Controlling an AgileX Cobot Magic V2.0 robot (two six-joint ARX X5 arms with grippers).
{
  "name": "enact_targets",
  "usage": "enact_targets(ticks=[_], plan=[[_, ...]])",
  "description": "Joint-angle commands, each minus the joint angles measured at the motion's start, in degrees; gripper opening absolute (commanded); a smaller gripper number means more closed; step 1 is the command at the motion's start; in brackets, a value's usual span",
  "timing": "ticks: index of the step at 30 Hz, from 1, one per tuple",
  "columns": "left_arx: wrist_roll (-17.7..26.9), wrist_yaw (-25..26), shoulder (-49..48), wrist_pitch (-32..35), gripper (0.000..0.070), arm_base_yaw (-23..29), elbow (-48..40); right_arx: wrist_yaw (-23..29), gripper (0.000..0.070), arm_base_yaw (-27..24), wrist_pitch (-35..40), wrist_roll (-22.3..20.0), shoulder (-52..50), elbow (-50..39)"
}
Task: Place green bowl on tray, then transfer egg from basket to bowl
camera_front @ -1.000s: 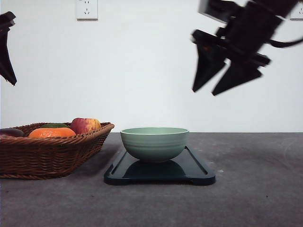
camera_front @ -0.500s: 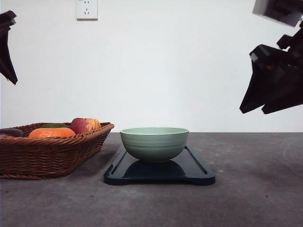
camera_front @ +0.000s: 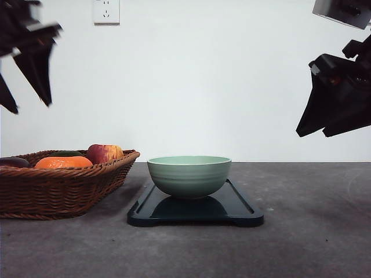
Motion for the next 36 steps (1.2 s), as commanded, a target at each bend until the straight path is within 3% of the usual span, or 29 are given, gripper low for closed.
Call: enact_targets(ticks=[1,7,12,21,36], plan=[[2.7,-0.4,4.0,-0.6,0.0396,-0.7,3.7,0.2,0.0329,0.2,0.6,-0.4,0.3,0.1],[4.3,-2.0,13.9,-0.1,0.0518,-2.4,9.6,0.2,0.0329,0.2,0.6,-0.4,0.3,0.1],[4.4,-6.6,19.1,0.8,0.0514,-2.8,10.7,0.2,0.0329,0.2,0.6,-0.4,0.3,0.1],[4.5,-6.7,24.3,3.1,0.0512,-2.7,10.7,0.2,0.0329,0.2,0.6,-0.4,0.3,0.1],[4.4,-6.7,24.7,4.9,0.0502,-2.7,10.7,0.2,0.0329,0.2,0.8,-0.4,0.3,0.1]])
